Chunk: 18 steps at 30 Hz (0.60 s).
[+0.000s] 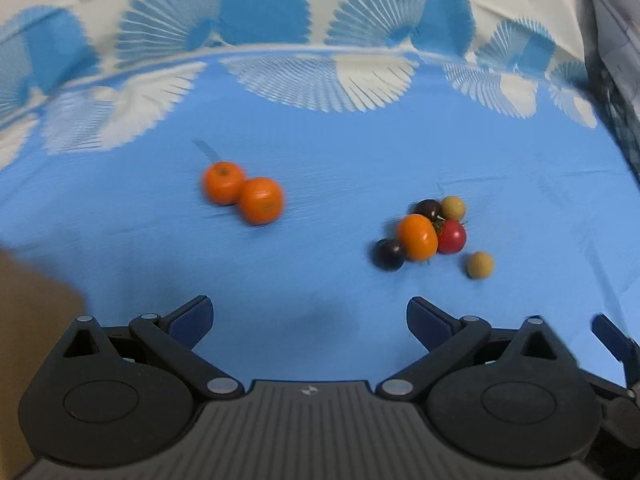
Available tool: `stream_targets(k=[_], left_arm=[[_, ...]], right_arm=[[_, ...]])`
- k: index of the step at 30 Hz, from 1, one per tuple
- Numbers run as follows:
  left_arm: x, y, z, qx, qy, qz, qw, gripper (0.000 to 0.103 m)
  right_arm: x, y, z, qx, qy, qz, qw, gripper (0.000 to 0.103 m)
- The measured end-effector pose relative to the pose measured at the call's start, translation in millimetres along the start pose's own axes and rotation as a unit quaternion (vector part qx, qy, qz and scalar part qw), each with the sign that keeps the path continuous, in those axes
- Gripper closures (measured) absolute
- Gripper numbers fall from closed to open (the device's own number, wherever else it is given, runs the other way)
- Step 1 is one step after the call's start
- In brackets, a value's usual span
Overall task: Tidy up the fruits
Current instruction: 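Grasp the dark plum with the left tool while the right tool grasps the tan fruit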
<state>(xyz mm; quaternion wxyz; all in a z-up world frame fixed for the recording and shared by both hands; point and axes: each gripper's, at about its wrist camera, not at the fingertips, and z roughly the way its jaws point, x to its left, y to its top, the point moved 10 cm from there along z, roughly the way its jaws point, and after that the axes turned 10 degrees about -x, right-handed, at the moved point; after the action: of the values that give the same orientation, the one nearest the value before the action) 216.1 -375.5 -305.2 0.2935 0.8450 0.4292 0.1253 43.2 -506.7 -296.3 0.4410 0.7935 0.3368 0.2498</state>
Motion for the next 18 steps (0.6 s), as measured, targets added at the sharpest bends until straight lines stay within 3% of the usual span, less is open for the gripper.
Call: stream_targets(k=[4,13,14,15,16,17,18], left_arm=[[-18.0,5.6,43.3,0.025,-0.016,0.021,0.9993,0.0],[-39.2,12.9,85.9,0.051,-0.049,0.01,0.9975,0.004],[-41.2,14.3,85.9,0.044,-0.049,0.01,0.9978,0.011],[-45.5,17.4,83.2,0.029,-0.052,0.023,0.998,0.035],[-48.6,18.9,81.0,0.02,-0.052,0.044,0.9975,0.052],[-52.8,18.2,79.3,0.018,-0.055,0.065,0.9962,0.075],[-55.2,16.8,77.6,0.02,-0.057,0.073,0.9955,0.075]], right_arm=[[8.8,-7.7,38.2,0.007,0.025,-0.04,0.999,0.008],[26.4,-19.6,76.4,-0.009,0.071,-0.102,0.992,0.015],[26.5,-19.1,77.6,-0.016,0.073,-0.1,0.992,0.02],[26.7,-17.4,76.6,-0.024,0.074,-0.098,0.992,0.028],[26.8,-15.3,73.9,-0.03,0.077,-0.098,0.992,0.049],[27.1,-14.7,71.9,-0.032,0.079,-0.098,0.991,0.071],[26.2,-14.6,71.0,-0.032,0.078,-0.099,0.991,0.076]])
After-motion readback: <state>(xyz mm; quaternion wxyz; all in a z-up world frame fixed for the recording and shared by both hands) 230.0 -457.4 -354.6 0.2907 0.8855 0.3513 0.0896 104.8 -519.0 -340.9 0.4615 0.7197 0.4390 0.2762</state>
